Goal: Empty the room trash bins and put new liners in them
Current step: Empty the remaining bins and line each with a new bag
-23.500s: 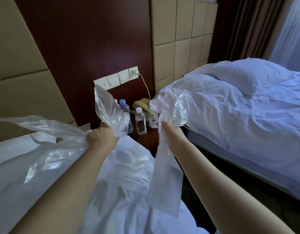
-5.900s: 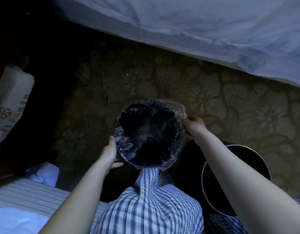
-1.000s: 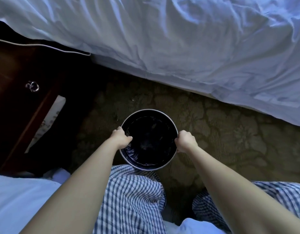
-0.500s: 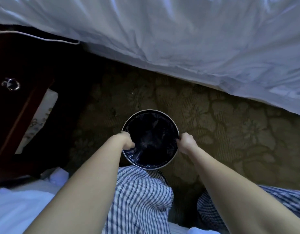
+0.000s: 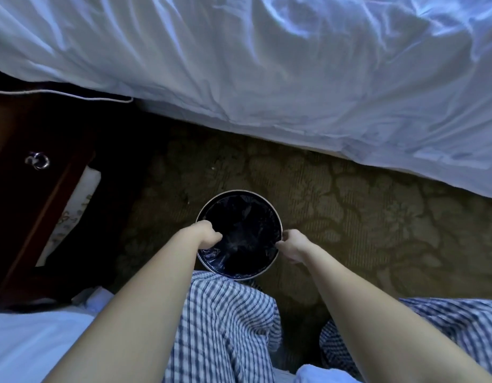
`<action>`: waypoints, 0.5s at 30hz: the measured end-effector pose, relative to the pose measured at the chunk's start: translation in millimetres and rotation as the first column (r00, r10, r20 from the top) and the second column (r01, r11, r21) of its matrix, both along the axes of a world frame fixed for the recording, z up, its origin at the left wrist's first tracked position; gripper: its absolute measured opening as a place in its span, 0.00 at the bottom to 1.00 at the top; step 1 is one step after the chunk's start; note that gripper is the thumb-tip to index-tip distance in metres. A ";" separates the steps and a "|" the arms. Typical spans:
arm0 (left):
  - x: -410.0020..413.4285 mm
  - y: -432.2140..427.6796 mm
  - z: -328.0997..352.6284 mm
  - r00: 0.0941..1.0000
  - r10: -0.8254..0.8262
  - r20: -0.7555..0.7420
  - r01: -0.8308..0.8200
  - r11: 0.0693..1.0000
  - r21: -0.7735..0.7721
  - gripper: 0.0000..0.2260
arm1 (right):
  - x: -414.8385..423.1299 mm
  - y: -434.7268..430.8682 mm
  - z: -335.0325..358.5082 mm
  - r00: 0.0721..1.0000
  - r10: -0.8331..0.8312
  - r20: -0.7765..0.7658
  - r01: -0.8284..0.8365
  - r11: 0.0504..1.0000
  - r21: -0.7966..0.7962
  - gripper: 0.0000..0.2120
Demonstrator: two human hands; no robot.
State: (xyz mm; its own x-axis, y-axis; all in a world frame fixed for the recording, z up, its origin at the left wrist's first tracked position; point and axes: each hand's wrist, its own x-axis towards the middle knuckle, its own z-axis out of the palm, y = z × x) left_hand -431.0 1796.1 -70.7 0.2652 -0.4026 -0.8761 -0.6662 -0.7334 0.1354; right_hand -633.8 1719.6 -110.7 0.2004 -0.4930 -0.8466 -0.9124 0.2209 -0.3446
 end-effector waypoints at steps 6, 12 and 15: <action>-33.7 11.4 67.2 0.998 -0.048 0.029 0.053 0.975 -0.215 0.23 | 3.3 -12.4 73.4 0.991 0.082 0.107 -0.062 0.983 -0.175 0.10; -45.7 32.4 150.3 0.990 -0.100 0.103 0.128 0.941 -0.312 0.21 | 17.1 -6.1 161.3 0.965 0.192 0.177 -0.121 0.930 -0.347 0.09; -45.6 49.6 191.3 0.979 -0.123 0.163 0.175 0.918 -0.356 0.20 | 26.2 11.6 198.7 0.947 0.230 0.224 -0.119 0.899 -0.421 0.09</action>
